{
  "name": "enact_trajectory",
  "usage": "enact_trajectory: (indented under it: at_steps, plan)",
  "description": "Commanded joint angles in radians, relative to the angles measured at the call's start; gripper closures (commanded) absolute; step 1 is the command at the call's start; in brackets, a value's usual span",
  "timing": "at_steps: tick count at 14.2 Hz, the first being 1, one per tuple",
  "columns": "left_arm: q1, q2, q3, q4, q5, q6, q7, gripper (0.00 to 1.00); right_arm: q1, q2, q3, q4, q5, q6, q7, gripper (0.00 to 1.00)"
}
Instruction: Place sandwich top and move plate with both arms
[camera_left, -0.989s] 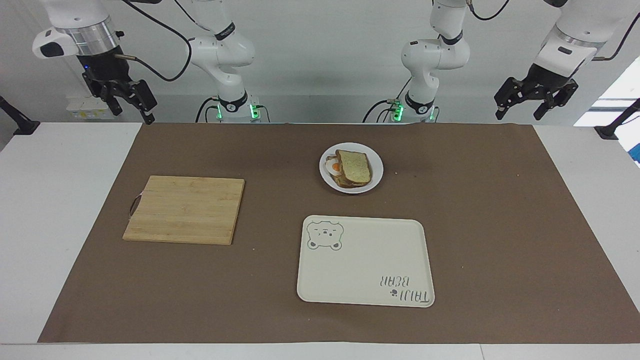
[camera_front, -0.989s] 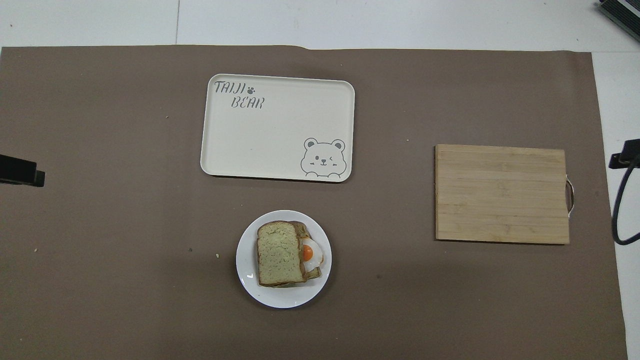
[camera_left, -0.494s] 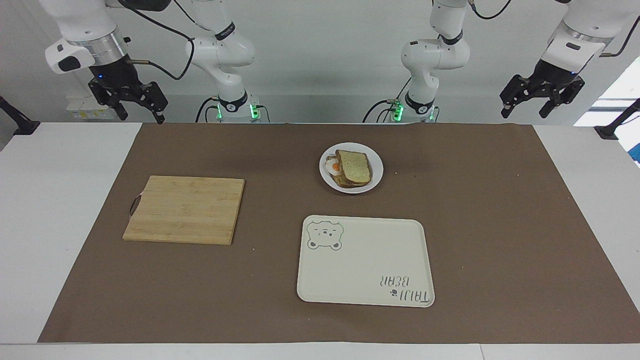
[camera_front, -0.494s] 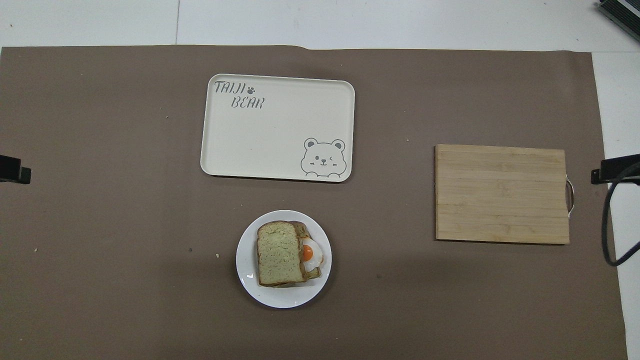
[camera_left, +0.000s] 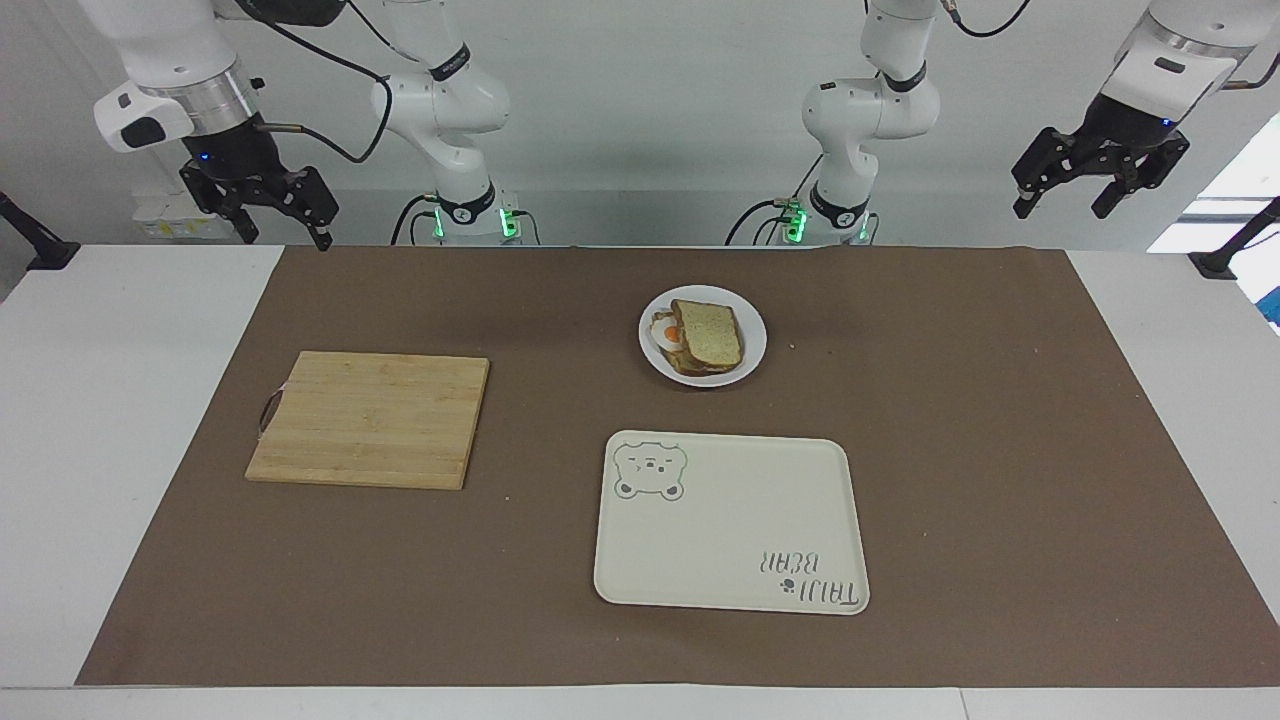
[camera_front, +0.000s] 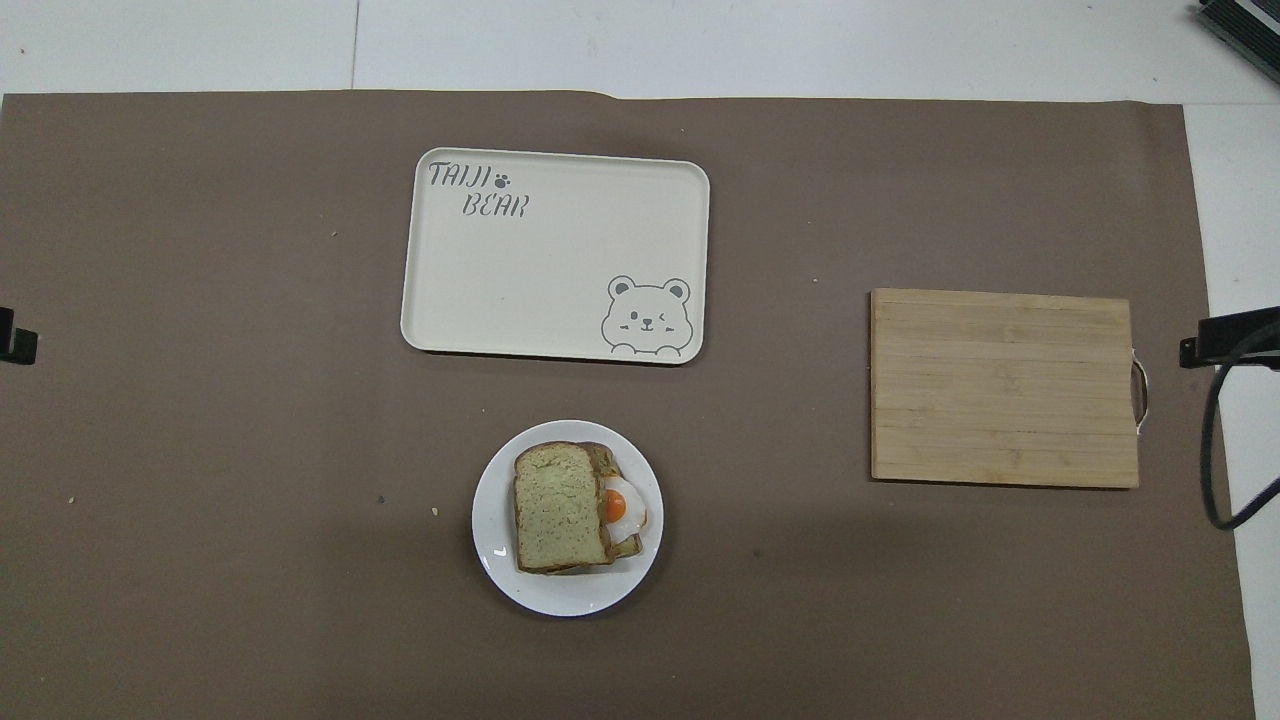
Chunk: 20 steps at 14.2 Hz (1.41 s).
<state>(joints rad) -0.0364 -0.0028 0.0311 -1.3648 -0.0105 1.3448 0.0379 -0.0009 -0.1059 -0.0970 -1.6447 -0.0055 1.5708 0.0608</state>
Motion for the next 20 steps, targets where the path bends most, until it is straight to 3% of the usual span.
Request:
enact_trajectory:
  at_steps: [1,4,8,10,15,20]
  plan:
    - [-0.007,0.015,0.0,0.058,0.014,-0.039,0.007,0.0,0.005,-0.038,0.006,-0.059,-0.022,0.015,0.003,0.0]
    - [-0.007,-0.014,0.0,0.026,0.009,-0.036,0.002,0.0,0.031,-0.041,0.013,-0.072,-0.046,0.046,0.037,0.0]
    - [-0.008,-0.051,-0.008,-0.043,-0.02,-0.016,0.011,0.0,0.039,-0.008,0.013,-0.005,-0.051,-0.007,0.039,0.0]
    - [-0.004,-0.086,-0.002,-0.129,-0.11,0.01,0.007,0.0,0.033,0.035,0.011,0.049,-0.045,-0.041,0.039,0.0]
    - [-0.017,-0.192,-0.004,-0.455,-0.277,0.2,0.025,0.0,0.035,0.026,0.01,0.037,-0.048,-0.04,0.039,0.0]
    - [-0.02,-0.21,-0.007,-0.693,-0.455,0.358,0.137,0.0,0.03,0.026,0.006,0.037,-0.039,-0.043,0.039,0.0]
